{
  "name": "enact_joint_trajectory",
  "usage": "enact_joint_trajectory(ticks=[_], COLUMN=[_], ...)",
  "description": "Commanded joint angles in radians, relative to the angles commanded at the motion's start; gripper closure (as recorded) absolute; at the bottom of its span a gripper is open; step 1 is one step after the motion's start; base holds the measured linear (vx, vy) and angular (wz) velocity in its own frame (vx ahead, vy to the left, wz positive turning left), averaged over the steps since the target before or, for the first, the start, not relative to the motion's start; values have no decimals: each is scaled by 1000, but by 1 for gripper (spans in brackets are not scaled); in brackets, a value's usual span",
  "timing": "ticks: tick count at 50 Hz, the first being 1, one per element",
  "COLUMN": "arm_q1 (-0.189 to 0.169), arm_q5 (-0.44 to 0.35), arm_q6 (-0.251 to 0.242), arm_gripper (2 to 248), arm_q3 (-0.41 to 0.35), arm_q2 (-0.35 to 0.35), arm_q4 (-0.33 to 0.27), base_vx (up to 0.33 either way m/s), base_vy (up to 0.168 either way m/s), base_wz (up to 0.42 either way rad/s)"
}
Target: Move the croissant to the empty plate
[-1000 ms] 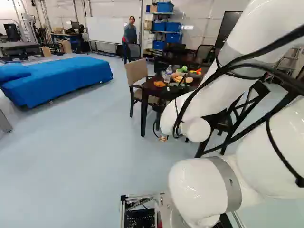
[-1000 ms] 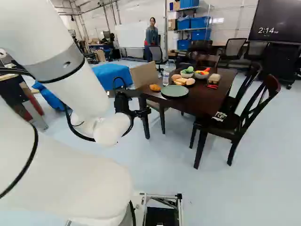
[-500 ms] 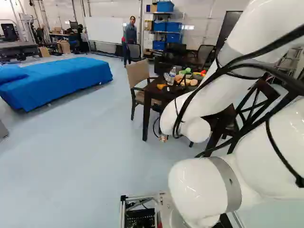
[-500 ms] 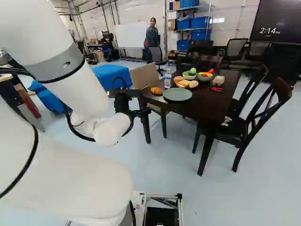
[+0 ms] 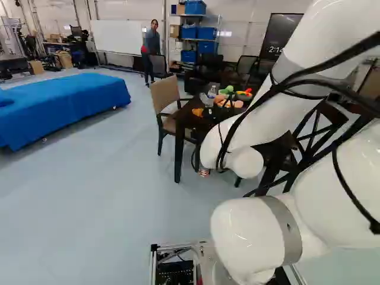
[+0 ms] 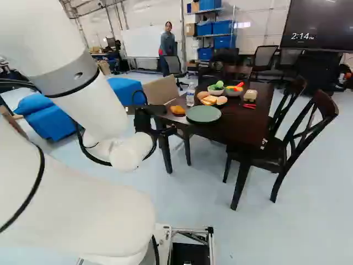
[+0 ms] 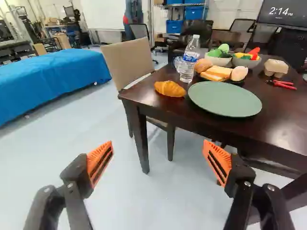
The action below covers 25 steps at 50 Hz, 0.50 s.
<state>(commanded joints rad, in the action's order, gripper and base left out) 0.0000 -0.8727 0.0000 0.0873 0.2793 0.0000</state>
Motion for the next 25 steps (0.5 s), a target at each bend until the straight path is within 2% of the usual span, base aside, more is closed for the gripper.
enact_joint_trajectory(ticks=[25], arm_q1=[0], arm_q5=[0], arm_q6=[0], arm_gripper=[3], arm_q3=[0], arm_q2=[0], arm_q4=[0], base_vx=[141], base_vy=[19], base_wz=[-191])
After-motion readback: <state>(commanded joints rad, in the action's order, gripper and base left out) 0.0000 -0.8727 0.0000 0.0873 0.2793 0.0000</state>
